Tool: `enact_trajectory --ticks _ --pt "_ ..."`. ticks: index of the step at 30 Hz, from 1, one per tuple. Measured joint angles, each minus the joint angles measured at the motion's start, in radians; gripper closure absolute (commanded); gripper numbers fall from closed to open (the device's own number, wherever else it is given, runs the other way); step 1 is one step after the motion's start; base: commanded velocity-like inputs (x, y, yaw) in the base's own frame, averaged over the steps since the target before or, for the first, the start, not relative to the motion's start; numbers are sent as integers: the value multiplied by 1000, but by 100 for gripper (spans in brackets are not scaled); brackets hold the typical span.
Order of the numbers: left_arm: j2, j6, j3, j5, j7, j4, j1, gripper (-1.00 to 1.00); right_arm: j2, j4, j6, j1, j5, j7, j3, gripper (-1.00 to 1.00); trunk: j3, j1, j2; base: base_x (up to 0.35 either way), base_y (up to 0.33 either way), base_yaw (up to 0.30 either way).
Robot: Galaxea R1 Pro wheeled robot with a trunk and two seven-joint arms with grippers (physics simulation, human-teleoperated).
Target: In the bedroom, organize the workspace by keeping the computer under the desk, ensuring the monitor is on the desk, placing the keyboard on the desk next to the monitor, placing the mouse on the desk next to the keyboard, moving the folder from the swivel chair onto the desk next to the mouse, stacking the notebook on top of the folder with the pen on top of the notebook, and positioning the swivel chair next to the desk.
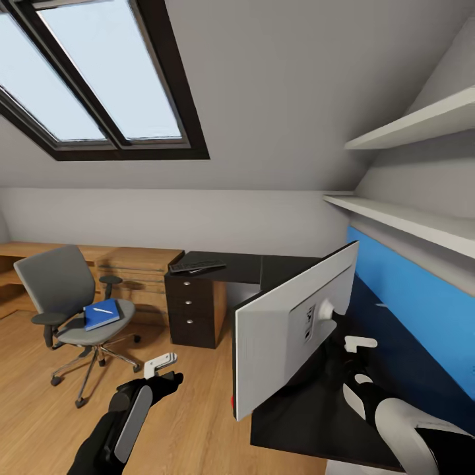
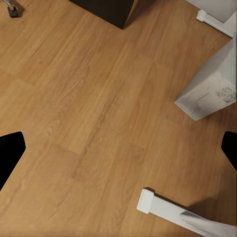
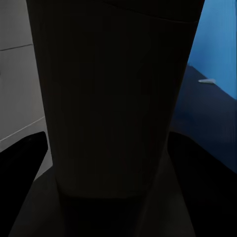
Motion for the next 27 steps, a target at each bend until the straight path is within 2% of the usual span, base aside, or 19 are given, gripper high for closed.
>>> enact_trajectory --ticks 6,22,27 --pt "1 0 0 0 1 0 0 -100 0 0 -1 0 -3 0 2 100 0 0 0 0 -152 0" --pt "2 1 0 0 1 0 0 -100 0 0 0 0 1 0 -1 100 0 0 0 0 -5 0" --pt "2 2 0 0 1 -1 0 -100 0 3 -11 1 -20 -2 12 100 0 0 0 0 0 0"
